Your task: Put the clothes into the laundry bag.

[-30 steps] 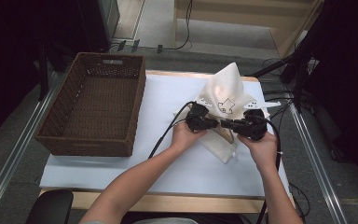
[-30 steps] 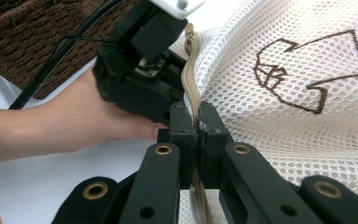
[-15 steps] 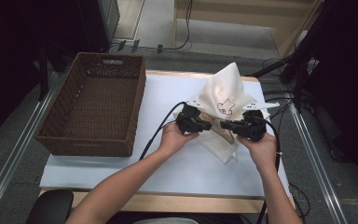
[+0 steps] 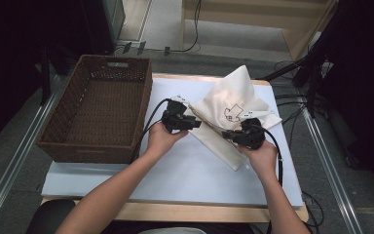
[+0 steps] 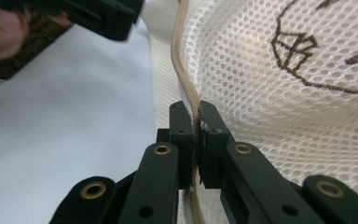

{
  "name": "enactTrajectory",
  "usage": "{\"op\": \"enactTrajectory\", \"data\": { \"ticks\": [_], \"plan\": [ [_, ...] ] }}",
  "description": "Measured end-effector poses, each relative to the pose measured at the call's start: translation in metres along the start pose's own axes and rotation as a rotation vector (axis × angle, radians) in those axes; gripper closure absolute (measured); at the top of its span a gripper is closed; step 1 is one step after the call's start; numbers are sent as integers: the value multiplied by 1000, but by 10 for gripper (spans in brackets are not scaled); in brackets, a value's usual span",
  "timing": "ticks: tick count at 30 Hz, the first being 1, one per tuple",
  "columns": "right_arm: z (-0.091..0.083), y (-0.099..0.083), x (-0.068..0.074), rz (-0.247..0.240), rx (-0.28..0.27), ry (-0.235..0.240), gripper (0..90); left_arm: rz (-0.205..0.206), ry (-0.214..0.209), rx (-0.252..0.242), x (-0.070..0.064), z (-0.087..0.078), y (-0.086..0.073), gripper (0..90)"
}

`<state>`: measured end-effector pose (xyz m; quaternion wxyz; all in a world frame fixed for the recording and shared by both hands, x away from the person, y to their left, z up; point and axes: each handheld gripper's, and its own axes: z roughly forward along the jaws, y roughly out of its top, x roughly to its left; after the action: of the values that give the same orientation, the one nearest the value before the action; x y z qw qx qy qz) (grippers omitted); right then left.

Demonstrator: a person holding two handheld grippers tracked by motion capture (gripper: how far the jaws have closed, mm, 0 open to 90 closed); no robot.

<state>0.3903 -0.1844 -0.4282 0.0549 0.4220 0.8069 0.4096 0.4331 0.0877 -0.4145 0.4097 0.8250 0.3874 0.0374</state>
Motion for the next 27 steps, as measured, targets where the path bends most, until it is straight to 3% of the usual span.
{"op": "enactTrajectory", "data": {
  "ticks": [5,7,8,11,16,19,23,25,27],
  "plan": [
    [13,-1,-5,24,35,-16,874,-6,71,-8,10,0,-1,498],
    [17,-2,-8,31,45,-20,874,-32,80,-7,15,3,0,469],
    [19,-3,-10,37,54,-18,874,-53,70,-6,19,5,0,461],
    [25,-5,-14,52,73,-24,874,-86,92,1,25,12,0,455],
    [31,-6,-19,59,78,-38,874,-95,172,-8,37,20,0,432],
    [34,-7,-22,63,94,-46,875,-136,170,8,46,28,-3,441],
    [35,-8,-26,75,94,-55,875,-145,155,39,49,38,-6,501],
    [36,-8,-27,75,98,-67,876,-147,149,52,50,41,-7,589],
    [37,-8,-29,77,98,-72,876,-156,144,72,52,41,-9,746]
  ]
}}
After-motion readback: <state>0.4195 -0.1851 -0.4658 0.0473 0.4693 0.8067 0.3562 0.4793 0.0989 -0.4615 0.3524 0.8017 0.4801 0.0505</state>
